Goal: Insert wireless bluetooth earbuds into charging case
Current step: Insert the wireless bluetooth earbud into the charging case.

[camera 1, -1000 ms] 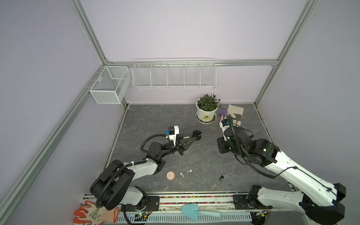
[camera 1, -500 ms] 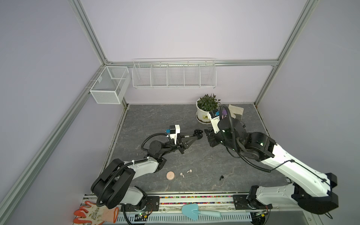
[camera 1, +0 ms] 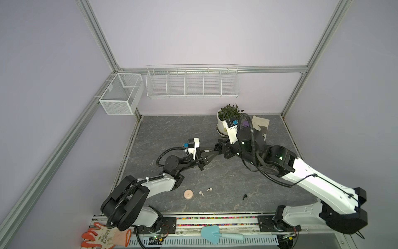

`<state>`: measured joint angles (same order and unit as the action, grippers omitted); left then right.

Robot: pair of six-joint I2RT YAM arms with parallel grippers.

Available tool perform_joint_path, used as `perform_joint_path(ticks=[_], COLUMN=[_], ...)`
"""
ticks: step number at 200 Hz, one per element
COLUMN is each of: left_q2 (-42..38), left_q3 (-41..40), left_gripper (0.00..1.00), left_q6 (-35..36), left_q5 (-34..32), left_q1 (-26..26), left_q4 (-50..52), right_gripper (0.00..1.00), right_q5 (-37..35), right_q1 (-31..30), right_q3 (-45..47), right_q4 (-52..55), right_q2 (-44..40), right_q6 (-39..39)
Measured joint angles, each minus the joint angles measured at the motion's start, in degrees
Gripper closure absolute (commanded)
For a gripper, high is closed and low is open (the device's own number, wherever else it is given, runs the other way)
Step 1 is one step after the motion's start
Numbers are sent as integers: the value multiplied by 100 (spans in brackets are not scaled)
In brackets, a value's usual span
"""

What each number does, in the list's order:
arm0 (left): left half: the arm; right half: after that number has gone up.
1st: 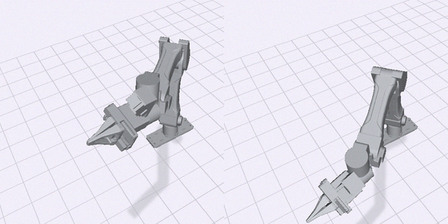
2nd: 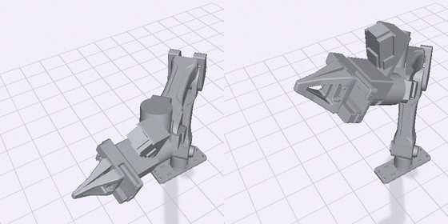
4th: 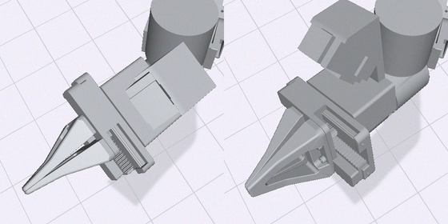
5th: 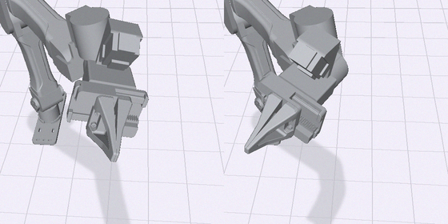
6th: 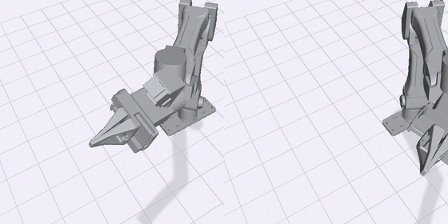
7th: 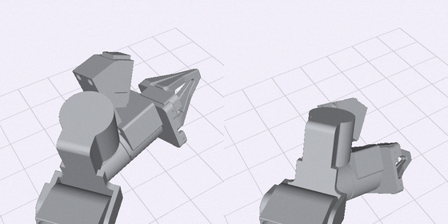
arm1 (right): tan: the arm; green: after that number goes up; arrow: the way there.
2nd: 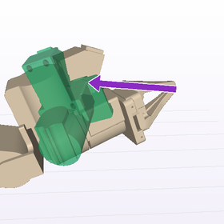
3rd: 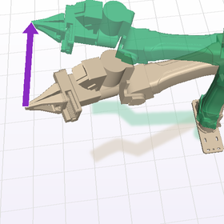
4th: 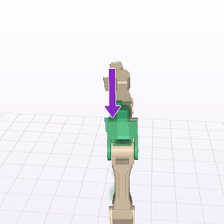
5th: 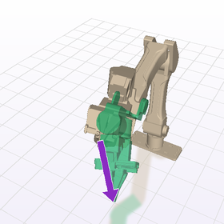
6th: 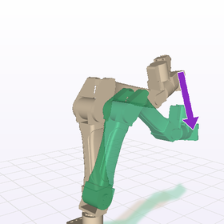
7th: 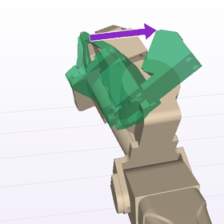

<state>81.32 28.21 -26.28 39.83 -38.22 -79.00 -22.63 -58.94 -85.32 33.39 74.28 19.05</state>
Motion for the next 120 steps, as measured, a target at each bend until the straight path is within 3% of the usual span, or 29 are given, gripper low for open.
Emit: perform_joint_path(ticks=[120], left_q2=[-4], left_q3=[0], left_gripper=[100], left_q6=[0], left_q5=[11], left_q1=[-4], left_q4=[20], right_gripper=[79], right_q5=[125], right_q1=[-2], right_q3=[457], right_q4=[-245], right_q2=[0], right_q6=[166])
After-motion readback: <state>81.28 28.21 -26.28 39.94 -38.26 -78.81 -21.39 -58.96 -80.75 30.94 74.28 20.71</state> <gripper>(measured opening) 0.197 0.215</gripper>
